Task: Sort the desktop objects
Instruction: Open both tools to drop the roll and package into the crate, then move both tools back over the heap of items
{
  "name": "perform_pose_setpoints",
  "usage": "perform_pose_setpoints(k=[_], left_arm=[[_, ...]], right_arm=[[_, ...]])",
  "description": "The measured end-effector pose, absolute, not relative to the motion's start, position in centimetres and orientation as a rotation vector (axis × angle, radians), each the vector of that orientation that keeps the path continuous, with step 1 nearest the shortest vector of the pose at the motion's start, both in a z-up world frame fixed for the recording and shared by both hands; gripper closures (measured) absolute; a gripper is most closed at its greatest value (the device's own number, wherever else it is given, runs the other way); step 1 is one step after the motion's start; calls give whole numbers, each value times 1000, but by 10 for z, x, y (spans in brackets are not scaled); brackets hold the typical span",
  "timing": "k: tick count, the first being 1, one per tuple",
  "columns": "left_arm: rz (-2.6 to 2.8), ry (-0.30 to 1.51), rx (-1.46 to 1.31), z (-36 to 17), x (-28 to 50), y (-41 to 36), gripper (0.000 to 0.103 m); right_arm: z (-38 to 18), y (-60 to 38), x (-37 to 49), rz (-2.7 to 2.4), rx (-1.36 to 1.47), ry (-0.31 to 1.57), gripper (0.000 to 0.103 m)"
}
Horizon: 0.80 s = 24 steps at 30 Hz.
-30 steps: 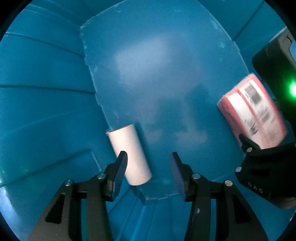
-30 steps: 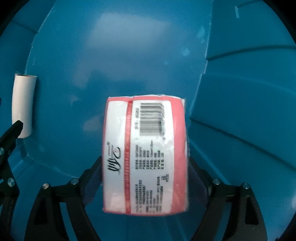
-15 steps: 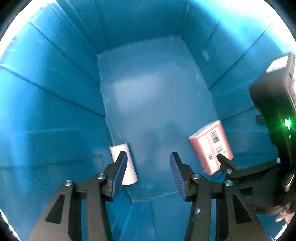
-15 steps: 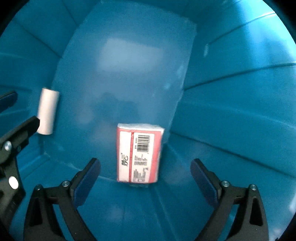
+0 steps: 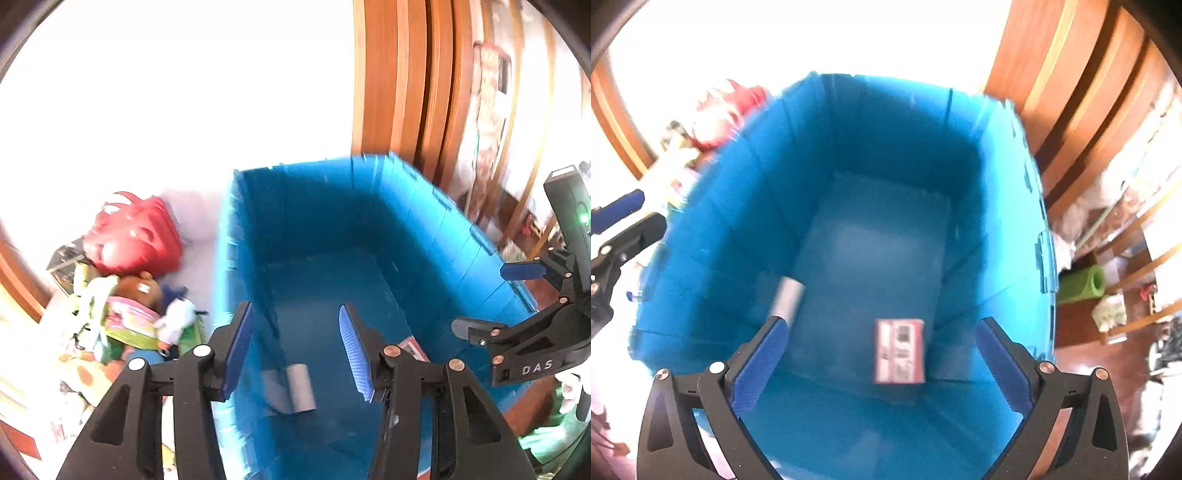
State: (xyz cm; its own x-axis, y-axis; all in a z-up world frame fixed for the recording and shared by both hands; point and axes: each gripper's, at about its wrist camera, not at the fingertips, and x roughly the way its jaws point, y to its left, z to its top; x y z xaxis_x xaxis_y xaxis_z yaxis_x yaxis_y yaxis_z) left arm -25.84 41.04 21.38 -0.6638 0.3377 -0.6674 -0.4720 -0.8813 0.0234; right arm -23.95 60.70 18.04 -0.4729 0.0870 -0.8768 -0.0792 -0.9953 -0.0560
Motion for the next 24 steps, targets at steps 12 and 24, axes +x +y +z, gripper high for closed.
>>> perform_pose_setpoints(k=[12, 24], left_arm=[[2702, 127, -704, 217, -187, 249, 56], [3062, 30, -561, 203, -152, 30, 43]], right_arm=[[226, 479, -171, 2833, -1113, -35, 0], [223, 324, -142, 3006, -885, -4, 0]])
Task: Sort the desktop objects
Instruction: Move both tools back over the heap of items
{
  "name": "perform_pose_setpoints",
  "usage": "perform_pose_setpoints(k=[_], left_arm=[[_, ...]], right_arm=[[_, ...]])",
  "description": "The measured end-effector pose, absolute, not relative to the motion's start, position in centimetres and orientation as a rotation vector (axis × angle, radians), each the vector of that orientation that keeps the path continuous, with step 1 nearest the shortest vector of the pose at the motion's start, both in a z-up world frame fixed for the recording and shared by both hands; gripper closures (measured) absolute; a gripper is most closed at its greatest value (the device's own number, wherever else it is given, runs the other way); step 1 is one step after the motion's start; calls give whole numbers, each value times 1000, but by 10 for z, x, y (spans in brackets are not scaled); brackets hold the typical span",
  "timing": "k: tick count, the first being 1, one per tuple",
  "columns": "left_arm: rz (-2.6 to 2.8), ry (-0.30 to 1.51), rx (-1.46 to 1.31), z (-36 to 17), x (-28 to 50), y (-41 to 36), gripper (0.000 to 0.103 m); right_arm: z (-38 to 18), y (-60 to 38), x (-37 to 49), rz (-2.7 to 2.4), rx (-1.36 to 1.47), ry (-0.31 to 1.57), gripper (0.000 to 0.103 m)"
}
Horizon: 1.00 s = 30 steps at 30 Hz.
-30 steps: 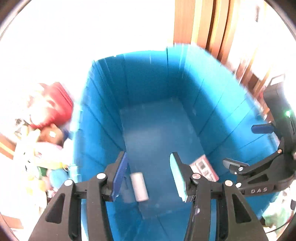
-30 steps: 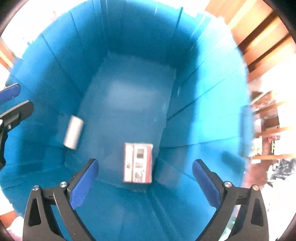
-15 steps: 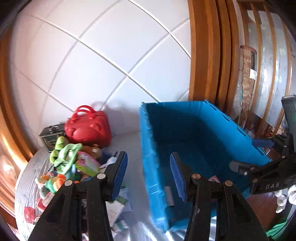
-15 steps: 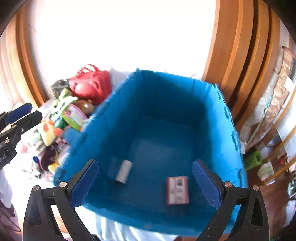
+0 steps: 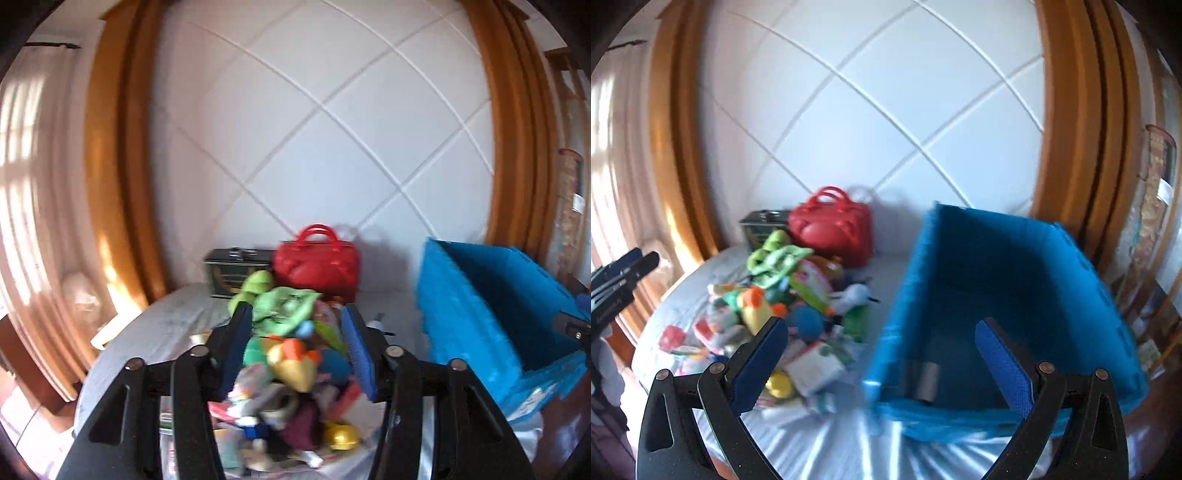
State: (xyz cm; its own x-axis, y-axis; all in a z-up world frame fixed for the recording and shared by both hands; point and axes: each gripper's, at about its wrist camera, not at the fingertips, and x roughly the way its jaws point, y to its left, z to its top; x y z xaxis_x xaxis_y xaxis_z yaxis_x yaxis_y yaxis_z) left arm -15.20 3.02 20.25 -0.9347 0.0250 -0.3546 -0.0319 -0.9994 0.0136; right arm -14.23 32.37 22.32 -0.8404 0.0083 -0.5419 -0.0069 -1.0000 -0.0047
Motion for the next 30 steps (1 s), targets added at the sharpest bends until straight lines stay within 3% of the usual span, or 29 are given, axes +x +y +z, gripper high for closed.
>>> perform_pose_setpoints(k=[1, 3, 6, 14, 19, 30], left_arm=[[3080, 17, -545, 201, -150, 12, 37], [3127, -9, -497, 199, -145, -22, 36], [3206, -43, -459, 191, -139, -67, 21], [3247, -157, -809, 134, -178, -149, 21], [3242, -172, -1041, 91, -194, -176, 21], [2992, -203, -1519, -15, -224, -132, 21]], right_arm=[[219, 313, -143, 3022, -885, 10, 0], [208, 290, -146, 3062, -888, 60, 0], [193, 262, -151, 3098, -883, 86, 0], [144, 221, -181, 3131, -971, 78, 0], [96, 209, -221, 3153, -1171, 98, 0], [-22, 191, -276, 2999, -1650, -9, 0]])
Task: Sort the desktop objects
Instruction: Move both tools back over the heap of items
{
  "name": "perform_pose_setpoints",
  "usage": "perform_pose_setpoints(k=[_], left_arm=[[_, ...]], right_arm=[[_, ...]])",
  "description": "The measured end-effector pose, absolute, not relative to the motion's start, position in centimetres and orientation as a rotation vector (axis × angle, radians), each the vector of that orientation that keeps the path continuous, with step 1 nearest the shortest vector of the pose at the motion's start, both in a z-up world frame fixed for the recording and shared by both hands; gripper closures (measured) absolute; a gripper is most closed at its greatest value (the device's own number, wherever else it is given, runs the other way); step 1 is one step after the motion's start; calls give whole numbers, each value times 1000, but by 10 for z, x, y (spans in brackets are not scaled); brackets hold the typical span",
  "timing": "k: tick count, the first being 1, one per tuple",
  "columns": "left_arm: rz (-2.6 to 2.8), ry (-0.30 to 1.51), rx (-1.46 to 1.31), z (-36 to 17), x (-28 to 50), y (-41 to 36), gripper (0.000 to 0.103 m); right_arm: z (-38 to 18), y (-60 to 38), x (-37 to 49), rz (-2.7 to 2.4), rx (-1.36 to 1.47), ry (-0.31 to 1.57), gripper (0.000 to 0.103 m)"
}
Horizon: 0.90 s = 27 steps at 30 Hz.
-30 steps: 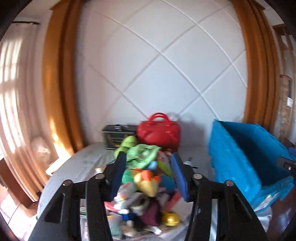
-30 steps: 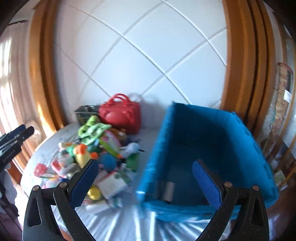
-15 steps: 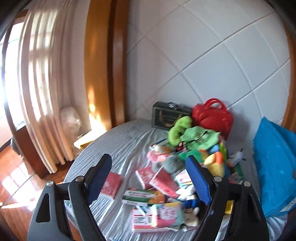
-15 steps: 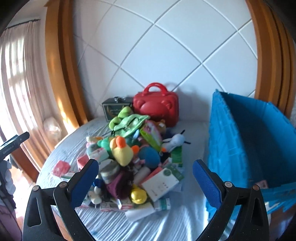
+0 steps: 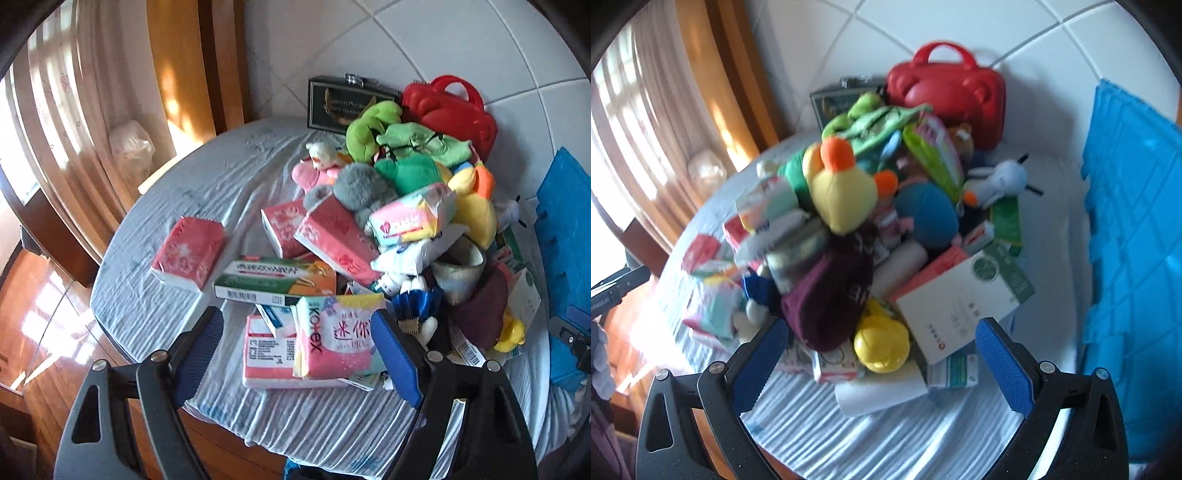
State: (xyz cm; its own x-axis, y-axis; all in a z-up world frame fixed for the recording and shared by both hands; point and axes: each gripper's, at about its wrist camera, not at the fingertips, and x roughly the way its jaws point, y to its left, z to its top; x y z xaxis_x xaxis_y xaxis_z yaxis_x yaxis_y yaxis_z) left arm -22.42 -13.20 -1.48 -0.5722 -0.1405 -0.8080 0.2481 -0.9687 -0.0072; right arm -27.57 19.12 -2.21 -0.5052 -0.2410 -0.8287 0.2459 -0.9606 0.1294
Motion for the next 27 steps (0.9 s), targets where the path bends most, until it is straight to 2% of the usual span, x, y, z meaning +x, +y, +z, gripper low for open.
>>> perform_pose_setpoints(k=[9, 13, 14, 16, 17, 18, 27], left_arm=[[-2595, 139, 1504, -65, -251, -103, 21], [-2604, 185, 1567, -81, -260, -106, 21], [-2598, 174, 1574, -84, -262, -106, 21], [-2611, 137, 1595, -89, -264, -105, 21], [-2628, 129, 1589, -90, -263, -105, 21], [-2645, 121, 1582, -90, -262, -106, 23], [-2681, 19, 1474, -71, -248, -124, 25]], right_arm=[[-49, 190, -265, -2494, 1483, -39, 0], [-50, 189, -260, -2499, 1505, -70, 1], [-51, 187, -260, -2504, 1511, -57, 4], [-51, 180, -257, -2496, 1512, -57, 16], [-51, 177, -256, -2488, 1509, -65, 29], [-50, 171, -254, -2471, 1499, -82, 33], [-61, 79, -252, -2308, 1455, -16, 33]])
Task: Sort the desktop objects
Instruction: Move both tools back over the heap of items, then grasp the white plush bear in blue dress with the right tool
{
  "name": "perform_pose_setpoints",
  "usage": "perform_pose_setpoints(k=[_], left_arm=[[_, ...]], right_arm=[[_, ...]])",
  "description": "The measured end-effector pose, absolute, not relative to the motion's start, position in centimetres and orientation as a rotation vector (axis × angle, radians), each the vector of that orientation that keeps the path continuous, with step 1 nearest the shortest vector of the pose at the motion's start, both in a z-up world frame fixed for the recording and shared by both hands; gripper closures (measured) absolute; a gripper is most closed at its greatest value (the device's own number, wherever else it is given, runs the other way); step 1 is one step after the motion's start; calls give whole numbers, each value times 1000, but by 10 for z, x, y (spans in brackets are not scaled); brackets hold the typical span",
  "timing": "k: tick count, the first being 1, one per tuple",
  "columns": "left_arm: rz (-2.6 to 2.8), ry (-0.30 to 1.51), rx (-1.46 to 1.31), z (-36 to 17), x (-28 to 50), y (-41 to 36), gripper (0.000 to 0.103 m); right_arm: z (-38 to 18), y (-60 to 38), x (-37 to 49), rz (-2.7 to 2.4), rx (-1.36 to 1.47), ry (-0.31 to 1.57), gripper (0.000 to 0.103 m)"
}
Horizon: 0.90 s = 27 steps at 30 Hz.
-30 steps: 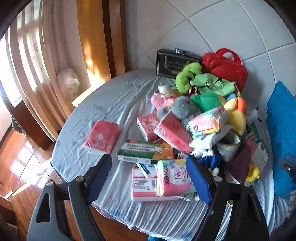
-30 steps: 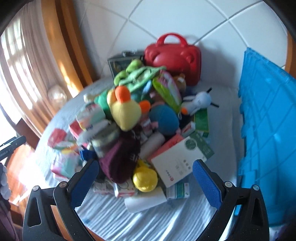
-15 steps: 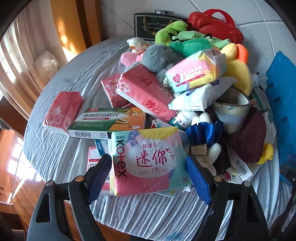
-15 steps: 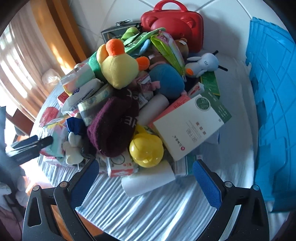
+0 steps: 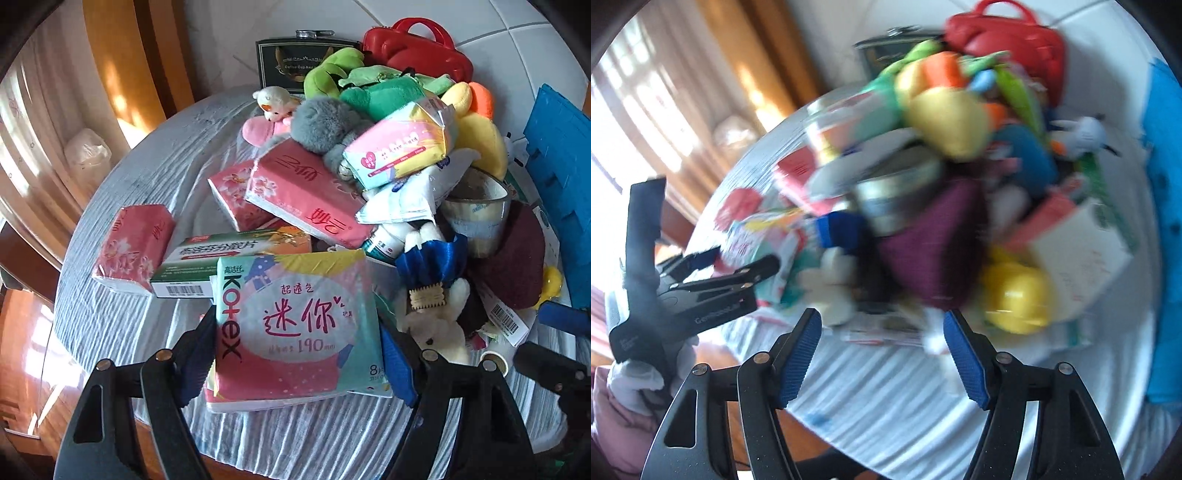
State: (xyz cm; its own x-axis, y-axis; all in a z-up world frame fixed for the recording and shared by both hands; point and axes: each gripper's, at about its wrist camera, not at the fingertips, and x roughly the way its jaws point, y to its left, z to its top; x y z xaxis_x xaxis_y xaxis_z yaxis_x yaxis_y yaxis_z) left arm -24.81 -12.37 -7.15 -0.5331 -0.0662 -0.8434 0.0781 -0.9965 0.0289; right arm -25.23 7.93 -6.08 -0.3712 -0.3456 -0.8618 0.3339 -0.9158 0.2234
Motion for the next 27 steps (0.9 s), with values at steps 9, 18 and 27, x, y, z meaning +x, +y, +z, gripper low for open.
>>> perform_pose_setpoints(k=[9, 18, 27], left_arm=[[-2676, -5, 1417, -66, -241, -153, 25], [-2709, 12, 1443, -81, -254, -161, 25], [-2762, -2, 1457, -80, -258, -162, 25]], right_arm=[[-78, 34, -276, -2282, 1498, 30, 46], [-104, 16, -293, -2279, 1576, 41, 57], [-108, 15, -297, -2298, 1567, 28, 68]])
